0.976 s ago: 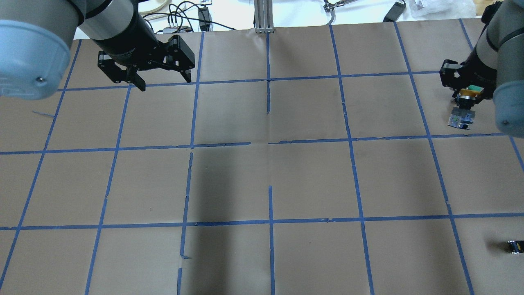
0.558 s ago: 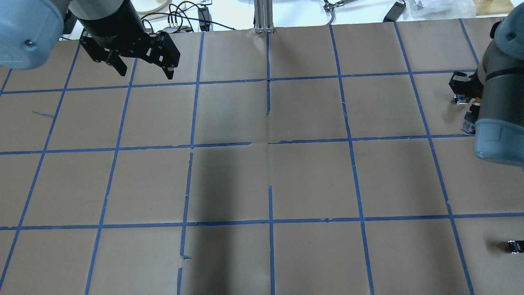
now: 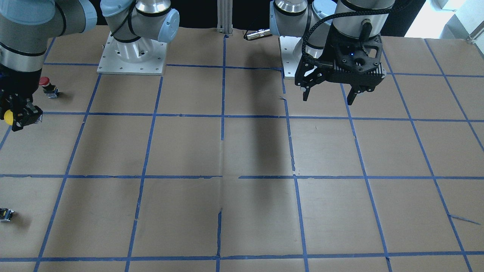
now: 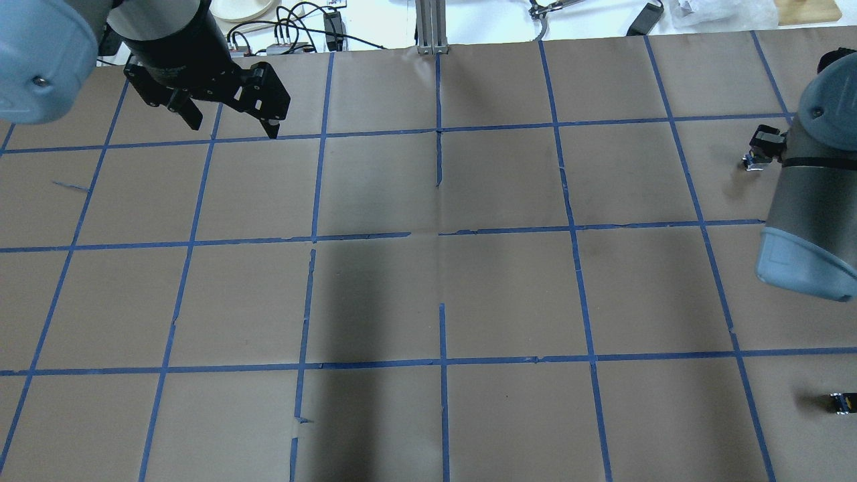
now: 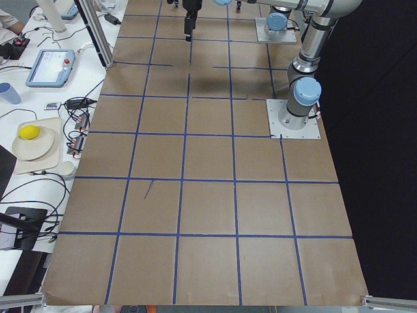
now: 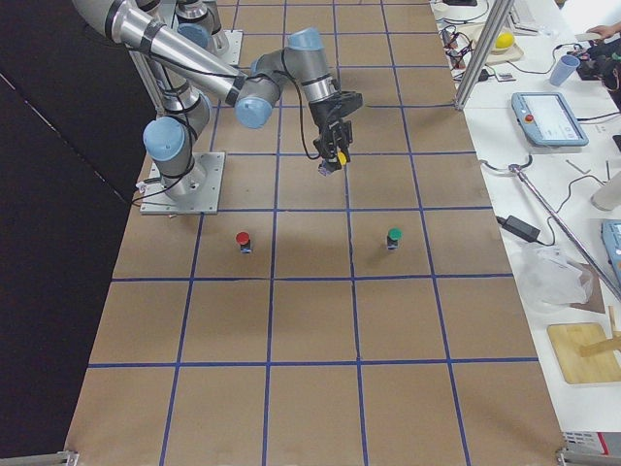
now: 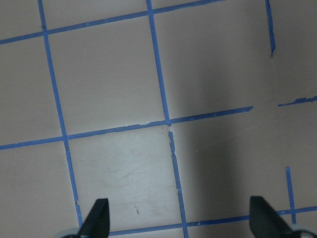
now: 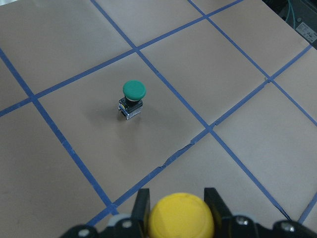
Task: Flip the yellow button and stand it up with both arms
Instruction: 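Lower the button upright onto the table with the right gripper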
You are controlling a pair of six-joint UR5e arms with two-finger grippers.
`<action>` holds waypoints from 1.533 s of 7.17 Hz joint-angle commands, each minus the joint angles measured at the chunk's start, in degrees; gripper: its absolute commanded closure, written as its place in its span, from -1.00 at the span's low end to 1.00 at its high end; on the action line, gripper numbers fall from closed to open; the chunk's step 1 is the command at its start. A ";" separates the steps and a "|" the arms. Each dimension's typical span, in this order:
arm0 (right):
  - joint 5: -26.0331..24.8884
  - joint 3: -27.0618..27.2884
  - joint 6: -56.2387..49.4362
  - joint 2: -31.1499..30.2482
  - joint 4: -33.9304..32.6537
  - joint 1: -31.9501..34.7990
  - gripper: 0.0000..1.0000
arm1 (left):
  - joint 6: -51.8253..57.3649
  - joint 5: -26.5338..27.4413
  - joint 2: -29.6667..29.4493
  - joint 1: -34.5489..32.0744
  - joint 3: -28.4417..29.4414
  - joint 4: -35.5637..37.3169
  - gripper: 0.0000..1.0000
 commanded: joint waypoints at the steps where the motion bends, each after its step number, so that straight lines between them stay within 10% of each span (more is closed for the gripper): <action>1: -2.18 0.14 1.12 1.47 -3.02 -0.58 0.93 | -0.14 -0.02 0.04 -0.01 -0.04 0.01 -0.99; 8: -13.54 9.87 3.94 23.69 -48.95 -0.50 0.93 | -0.14 0.07 0.04 -0.01 -0.13 -0.08 -0.99; 11: -13.89 10.51 3.94 28.19 -56.54 -0.50 0.90 | -0.14 0.07 0.04 -0.01 -0.13 -0.08 -0.99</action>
